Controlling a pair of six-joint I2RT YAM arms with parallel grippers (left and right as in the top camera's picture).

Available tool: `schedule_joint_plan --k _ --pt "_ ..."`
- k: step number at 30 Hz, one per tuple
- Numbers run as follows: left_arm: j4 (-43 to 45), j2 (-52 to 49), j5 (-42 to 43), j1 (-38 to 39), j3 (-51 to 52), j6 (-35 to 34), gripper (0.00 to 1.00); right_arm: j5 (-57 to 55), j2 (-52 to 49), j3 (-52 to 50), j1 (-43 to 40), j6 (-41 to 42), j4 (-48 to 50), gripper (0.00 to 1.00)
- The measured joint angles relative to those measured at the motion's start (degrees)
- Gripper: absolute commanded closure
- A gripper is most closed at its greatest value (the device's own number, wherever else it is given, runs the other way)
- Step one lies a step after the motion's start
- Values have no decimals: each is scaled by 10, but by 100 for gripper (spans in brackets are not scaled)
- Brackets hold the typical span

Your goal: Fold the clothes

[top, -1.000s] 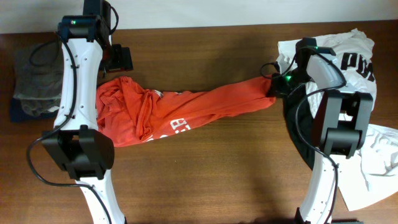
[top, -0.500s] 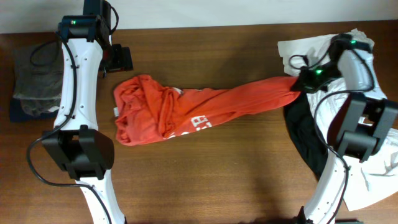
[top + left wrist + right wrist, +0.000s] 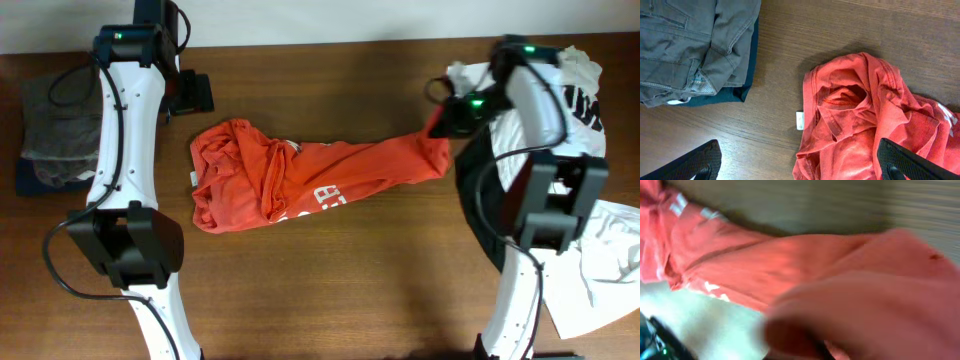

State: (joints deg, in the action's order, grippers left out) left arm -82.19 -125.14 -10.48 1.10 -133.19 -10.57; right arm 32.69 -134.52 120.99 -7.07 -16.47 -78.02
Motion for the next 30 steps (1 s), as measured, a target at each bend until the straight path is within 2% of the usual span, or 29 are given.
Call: schedule_joint_plan --k 13,24,30 --pt "11 0 0 0 0 0 1 -3 0 0 195 -1 -7 96" --pt "15 0 0 0 0 0 1 -46 0 0 269 4 3 96" --pt "15 0 0 0 0 0 1 -53 0 0 293 15 44 90"
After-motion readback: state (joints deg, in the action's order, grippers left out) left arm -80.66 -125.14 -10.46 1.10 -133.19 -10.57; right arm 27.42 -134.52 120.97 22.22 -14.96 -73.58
